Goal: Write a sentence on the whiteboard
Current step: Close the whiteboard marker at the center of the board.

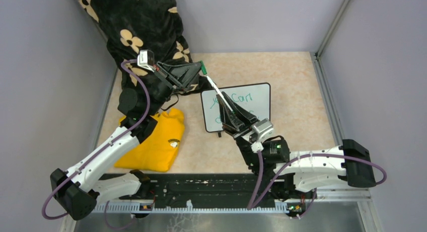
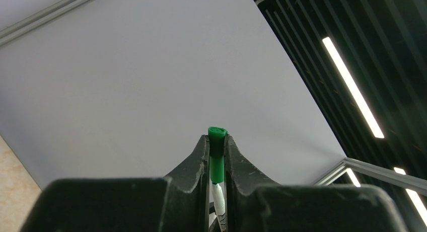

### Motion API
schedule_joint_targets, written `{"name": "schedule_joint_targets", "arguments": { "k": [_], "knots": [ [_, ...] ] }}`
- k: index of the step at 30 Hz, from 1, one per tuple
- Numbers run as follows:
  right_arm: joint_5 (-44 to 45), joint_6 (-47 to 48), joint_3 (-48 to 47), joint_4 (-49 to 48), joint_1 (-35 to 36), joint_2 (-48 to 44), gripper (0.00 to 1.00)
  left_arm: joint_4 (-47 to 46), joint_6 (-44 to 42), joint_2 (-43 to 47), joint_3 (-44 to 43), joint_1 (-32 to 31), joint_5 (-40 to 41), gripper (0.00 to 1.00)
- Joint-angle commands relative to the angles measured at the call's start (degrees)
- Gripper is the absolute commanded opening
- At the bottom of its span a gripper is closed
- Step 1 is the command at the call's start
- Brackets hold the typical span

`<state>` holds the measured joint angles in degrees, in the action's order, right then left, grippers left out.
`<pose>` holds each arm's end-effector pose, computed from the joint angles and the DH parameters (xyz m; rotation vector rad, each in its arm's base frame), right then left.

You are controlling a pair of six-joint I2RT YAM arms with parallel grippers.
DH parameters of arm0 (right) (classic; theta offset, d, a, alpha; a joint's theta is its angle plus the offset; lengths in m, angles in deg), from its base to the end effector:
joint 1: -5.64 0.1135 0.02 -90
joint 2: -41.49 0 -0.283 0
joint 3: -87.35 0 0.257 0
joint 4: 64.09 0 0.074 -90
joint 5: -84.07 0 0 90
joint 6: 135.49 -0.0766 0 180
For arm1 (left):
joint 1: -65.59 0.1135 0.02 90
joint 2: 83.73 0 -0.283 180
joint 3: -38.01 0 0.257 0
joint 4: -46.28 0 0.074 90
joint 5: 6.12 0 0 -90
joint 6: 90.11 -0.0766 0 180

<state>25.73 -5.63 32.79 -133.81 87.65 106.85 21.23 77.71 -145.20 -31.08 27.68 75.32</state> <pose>0.0713 0.2185 0.4418 -0.2026 0.7368 0.5503 0.2026 -0.1722 0.4770 -0.2532 1.1749 -1.8918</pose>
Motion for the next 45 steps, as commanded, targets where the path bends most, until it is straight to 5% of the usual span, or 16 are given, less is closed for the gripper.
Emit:
{"name": "schedule_joint_targets", "arguments": {
  "k": [1,45],
  "knots": [
    [0.0,-0.4,-2.7,-2.4,0.6,0.2,0.00,-0.8,-1.0,0.2,-0.8,-0.5,0.4,0.00],
    [6.3,5.6,-6.1,-12.7,0.6,6.1,0.00,-0.5,-6.2,2.4,1.3,-6.4,6.0,0.00]
  ]
}}
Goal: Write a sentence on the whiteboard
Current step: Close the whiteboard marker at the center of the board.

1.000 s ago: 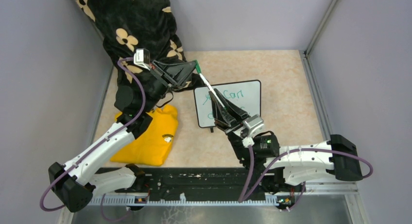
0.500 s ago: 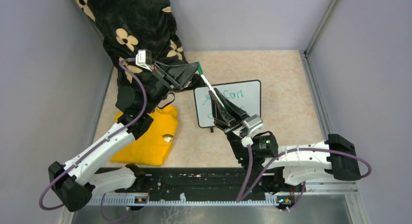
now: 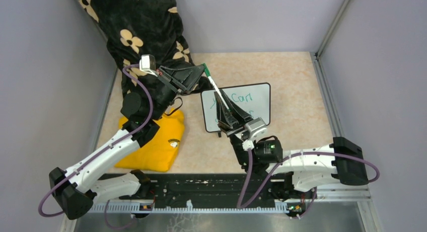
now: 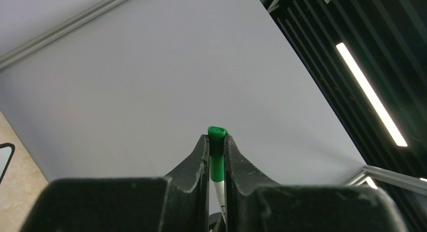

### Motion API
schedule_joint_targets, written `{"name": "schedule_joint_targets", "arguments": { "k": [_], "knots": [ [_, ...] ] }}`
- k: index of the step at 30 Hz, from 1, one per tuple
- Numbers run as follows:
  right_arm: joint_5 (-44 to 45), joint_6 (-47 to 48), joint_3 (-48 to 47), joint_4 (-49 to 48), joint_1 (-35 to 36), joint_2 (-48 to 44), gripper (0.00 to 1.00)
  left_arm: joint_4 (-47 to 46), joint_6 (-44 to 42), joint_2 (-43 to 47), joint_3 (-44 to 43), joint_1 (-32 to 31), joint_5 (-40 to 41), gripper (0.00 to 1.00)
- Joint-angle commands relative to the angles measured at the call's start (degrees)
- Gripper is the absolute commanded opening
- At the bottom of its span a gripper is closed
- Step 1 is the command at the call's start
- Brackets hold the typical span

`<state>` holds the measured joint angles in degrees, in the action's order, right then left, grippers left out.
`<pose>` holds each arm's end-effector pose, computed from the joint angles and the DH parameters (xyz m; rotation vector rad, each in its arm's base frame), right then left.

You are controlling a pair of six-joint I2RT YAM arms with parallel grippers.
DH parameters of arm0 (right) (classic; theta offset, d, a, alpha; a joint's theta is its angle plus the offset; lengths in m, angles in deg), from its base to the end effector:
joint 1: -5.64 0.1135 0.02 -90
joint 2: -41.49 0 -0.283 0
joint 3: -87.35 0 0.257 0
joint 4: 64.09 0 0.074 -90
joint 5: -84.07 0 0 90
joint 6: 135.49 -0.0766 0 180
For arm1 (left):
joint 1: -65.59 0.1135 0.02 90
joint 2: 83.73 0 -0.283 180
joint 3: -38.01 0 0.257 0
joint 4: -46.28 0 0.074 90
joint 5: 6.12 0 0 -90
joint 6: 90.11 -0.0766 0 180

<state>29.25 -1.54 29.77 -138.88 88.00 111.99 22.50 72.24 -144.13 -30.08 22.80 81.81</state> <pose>0.0757 0.2324 0.4433 -0.1539 0.7585 0.4864 0.1913 -0.1809 0.4726 -0.2694 1.1730 -1.8236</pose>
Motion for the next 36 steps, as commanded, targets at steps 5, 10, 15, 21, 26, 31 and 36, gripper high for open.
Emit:
{"name": "schedule_joint_targets", "arguments": {
  "k": [5,10,15,21,26,31,36],
  "knots": [
    [3.0,1.6,-3.7,-8.3,0.3,1.7,0.00,-2.3,-0.9,1.5,0.5,-2.3,-0.2,0.00],
    [3.6,2.4,-4.4,-10.0,0.2,2.7,0.00,-3.1,-0.9,1.7,1.3,-3.0,0.4,0.00],
    [4.4,2.6,-4.9,-10.3,0.3,2.9,0.00,-3.6,-0.9,2.2,2.3,-3.5,1.4,0.00],
    [4.7,2.3,-5.3,-10.4,0.2,3.3,0.00,-4.5,-0.6,1.9,2.9,-4.5,1.5,0.00],
    [4.7,2.0,-5.6,-10.3,0.3,3.5,0.00,-5.0,-0.9,1.5,2.8,-5.6,1.5,0.00],
    [4.8,2.0,-5.7,-10.4,0.3,3.7,0.00,-5.2,-1.3,1.0,2.9,-7.0,1.5,0.00],
    [4.9,2.0,-5.9,-10.4,0.2,3.8,0.00,-5.5,-1.7,0.6,3.1,-8.4,1.5,0.00]
  ]
}}
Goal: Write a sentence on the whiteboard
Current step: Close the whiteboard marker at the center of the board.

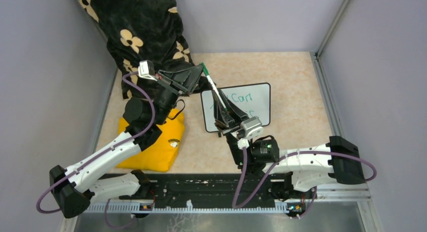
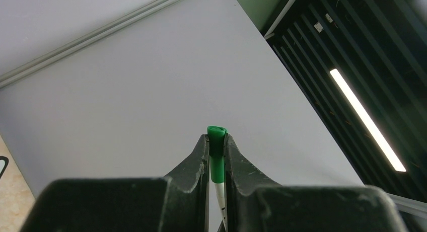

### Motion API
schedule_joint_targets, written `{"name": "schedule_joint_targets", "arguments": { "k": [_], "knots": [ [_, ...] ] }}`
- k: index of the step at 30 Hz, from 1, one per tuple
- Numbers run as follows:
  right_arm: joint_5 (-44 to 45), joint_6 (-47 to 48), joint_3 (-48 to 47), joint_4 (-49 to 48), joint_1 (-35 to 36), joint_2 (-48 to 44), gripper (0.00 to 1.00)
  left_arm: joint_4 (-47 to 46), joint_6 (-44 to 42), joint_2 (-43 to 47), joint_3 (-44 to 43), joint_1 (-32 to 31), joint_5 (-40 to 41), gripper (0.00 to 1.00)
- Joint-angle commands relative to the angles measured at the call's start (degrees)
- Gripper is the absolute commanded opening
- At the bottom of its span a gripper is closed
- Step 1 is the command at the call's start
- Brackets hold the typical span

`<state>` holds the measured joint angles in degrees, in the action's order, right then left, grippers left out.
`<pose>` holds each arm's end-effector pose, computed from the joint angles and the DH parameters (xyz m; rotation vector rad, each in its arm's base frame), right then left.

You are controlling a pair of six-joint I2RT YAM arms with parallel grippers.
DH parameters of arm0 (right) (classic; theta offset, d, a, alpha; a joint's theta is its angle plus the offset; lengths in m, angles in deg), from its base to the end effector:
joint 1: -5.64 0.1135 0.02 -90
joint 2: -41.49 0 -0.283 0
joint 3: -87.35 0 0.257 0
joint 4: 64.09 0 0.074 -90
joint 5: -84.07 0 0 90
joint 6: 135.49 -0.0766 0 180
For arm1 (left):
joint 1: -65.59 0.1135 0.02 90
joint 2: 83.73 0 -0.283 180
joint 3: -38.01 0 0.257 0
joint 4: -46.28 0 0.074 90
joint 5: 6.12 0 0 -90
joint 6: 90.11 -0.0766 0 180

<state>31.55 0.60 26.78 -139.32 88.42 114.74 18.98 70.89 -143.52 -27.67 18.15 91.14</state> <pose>0.0778 0.2435 0.4477 -0.1409 0.7841 0.4499 0.1821 -0.1840 0.4665 -0.3703 1.1085 -1.8063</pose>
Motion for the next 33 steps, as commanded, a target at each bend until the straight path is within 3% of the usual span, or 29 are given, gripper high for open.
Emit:
{"name": "schedule_joint_targets", "arguments": {
  "k": [1,13,33],
  "knots": [
    [2.7,-0.1,-2.9,-10.0,-0.2,1.1,0.00,-2.0,-0.4,0.0,0.8,-4.0,-7.8,0.00],
    [2.8,0.4,-5.4,-9.9,-0.2,2.2,0.00,-5.3,-1.1,0.2,3.4,-7.0,-4.1,0.00],
    [2.9,-0.4,-6.7,-9.9,-0.3,3.8,0.00,-6.0,-4.7,-1.0,3.3,-12.5,-4.9,0.00]
  ]
}}
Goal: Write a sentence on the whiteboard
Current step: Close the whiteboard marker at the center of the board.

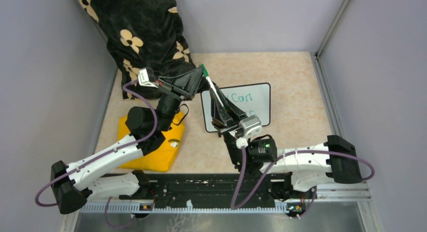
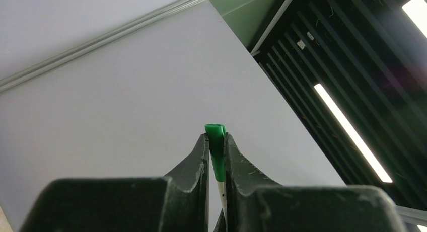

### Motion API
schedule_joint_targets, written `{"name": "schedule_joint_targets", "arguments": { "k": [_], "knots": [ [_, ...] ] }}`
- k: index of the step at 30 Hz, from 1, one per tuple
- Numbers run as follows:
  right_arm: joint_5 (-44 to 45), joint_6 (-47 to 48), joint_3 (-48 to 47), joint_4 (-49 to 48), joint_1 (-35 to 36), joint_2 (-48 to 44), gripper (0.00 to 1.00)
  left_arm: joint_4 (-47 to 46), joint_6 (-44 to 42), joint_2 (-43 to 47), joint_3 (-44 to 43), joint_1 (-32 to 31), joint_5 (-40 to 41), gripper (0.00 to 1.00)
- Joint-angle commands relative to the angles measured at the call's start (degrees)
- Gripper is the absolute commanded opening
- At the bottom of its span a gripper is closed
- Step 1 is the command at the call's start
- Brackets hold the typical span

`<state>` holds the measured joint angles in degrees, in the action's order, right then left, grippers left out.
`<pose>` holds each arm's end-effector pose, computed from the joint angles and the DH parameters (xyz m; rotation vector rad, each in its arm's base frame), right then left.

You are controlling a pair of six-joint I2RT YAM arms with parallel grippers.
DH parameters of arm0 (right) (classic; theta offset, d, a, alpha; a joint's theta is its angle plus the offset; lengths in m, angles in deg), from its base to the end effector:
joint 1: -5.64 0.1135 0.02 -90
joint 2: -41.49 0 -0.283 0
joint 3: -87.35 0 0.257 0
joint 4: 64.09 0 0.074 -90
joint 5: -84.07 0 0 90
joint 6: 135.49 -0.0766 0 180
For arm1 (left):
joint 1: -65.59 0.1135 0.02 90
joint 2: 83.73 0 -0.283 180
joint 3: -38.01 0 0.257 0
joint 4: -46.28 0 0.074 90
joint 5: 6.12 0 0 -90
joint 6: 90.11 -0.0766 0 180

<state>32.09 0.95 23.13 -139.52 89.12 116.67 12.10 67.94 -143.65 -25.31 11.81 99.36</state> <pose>0.0762 0.2508 0.4595 -0.1135 0.7794 0.4653 0.1653 -0.1911 0.4638 -0.4244 1.0210 -1.8216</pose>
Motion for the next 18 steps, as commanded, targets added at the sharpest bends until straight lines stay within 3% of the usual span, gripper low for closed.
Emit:
{"name": "schedule_joint_targets", "arguments": {
  "k": [1,18],
  "knots": [
    [2.3,-0.7,-3.1,-9.7,-1.0,2.0,0.00,0.8,-2.0,-1.0,1.0,-6.8,-13.0,0.00],
    [2.0,-0.5,-3.5,-9.7,-1.8,1.8,0.00,-0.1,-3.7,-1.9,2.4,-10.9,-10.6,0.00]
  ]
}}
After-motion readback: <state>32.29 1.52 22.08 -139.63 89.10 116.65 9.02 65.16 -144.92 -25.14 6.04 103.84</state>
